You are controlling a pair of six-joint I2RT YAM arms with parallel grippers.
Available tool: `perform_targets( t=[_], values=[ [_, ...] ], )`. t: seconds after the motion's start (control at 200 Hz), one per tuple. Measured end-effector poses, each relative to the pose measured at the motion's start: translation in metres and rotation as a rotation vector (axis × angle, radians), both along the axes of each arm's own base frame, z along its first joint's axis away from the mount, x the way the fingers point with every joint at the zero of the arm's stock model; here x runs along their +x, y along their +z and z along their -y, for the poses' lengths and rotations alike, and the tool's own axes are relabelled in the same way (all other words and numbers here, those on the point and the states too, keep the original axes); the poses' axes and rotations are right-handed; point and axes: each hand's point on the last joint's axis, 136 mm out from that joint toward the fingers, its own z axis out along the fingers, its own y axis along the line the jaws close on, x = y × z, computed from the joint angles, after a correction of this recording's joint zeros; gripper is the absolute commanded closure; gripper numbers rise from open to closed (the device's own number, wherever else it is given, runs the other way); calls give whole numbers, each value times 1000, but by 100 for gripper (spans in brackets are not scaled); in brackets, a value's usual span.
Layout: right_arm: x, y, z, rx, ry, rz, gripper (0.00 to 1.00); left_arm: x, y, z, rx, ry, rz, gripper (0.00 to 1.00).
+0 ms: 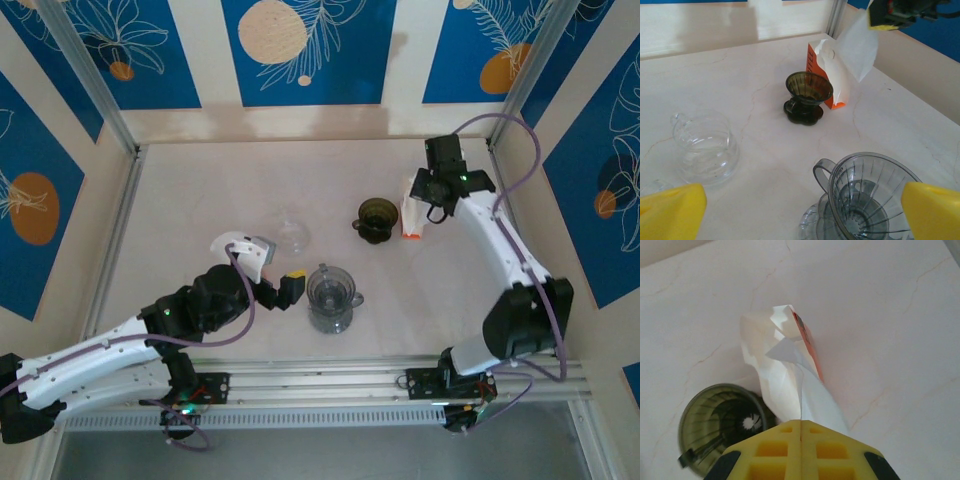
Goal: Place the coffee filter in the dripper
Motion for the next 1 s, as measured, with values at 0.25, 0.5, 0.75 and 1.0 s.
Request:
perform_targets(
  t=[0.25, 0.5, 0.75, 1.0],
  values=[
    [-63, 45, -38, 129, 125, 136, 100, -1, 2, -2, -8, 1, 4, 0],
    [-139, 56, -111, 226, 446, 69, 100, -1, 4, -7, -5, 11, 6, 0],
    [-204, 67, -152, 306, 699, -59, 100, -1, 3, -8, -3, 19, 5, 0],
    [-237, 59, -173, 354, 784, -259, 100, -1, 4, -9, -2, 20, 5, 0]
  ],
)
